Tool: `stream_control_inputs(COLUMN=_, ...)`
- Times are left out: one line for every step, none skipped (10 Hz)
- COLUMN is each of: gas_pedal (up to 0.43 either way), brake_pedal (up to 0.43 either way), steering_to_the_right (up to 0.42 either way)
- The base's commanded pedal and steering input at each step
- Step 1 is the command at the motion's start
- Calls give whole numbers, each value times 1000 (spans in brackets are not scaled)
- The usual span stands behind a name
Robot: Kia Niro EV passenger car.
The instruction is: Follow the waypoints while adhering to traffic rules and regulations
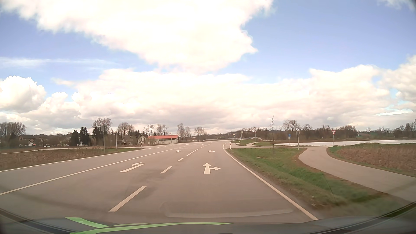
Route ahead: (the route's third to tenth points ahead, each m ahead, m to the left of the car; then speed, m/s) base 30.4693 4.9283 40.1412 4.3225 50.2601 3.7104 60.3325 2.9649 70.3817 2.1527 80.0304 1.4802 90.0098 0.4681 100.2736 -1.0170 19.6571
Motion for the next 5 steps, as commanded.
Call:
stream_control_inputs(gas_pedal=228, brake_pedal=0, steering_to_the_right=4)
stream_control_inputs(gas_pedal=228, brake_pedal=0, steering_to_the_right=4)
stream_control_inputs(gas_pedal=228, brake_pedal=0, steering_to_the_right=4)
stream_control_inputs(gas_pedal=228, brake_pedal=0, steering_to_the_right=4)
stream_control_inputs(gas_pedal=228, brake_pedal=0, steering_to_the_right=4)
